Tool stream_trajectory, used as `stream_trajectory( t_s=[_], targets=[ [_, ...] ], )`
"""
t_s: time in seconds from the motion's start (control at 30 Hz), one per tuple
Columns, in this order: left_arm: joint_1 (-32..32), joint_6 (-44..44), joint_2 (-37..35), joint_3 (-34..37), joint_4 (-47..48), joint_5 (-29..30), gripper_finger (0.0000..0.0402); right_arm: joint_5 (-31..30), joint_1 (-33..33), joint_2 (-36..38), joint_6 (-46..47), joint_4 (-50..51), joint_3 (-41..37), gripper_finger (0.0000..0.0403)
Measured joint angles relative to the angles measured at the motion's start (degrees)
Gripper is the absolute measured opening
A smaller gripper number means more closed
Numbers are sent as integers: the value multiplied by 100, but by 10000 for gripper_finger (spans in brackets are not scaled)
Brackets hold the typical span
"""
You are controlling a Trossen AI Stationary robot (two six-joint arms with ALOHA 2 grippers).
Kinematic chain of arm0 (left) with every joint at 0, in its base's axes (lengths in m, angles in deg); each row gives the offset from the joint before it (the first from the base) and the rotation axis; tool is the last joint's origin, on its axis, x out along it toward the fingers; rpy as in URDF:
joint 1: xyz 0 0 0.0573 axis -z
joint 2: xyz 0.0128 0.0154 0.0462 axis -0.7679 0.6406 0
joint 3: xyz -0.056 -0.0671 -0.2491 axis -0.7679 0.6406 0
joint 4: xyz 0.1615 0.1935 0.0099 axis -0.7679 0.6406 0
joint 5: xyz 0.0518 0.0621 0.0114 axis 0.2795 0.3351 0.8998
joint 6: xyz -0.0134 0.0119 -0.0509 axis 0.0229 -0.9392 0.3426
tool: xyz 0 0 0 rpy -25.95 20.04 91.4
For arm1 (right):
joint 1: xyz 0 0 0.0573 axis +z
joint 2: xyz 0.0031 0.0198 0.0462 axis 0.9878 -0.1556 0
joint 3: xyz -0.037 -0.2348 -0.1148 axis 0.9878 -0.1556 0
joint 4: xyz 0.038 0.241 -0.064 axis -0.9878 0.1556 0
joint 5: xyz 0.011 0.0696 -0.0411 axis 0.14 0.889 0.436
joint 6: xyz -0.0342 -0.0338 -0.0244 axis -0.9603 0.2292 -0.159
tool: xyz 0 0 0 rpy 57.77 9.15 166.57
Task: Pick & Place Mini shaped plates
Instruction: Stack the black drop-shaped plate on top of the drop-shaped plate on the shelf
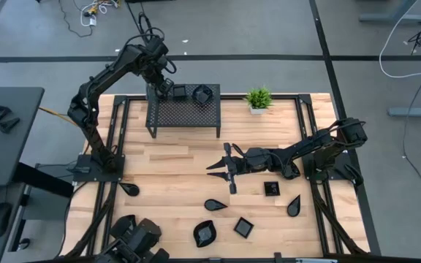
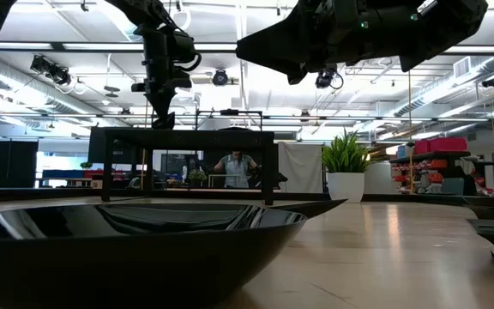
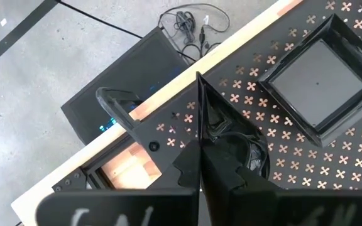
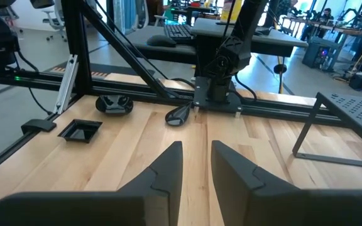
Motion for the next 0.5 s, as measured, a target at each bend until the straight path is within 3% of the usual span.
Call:
stream_trajectory(
  t_s=[0.37,0.5],
  targets=[
    [59,-59,0,128,-86,24,10,2,0,0,138,0,0,86],
    [59,-59,0,128,-90,26,29,2,0,0,136,0,0,86]
  ],
)
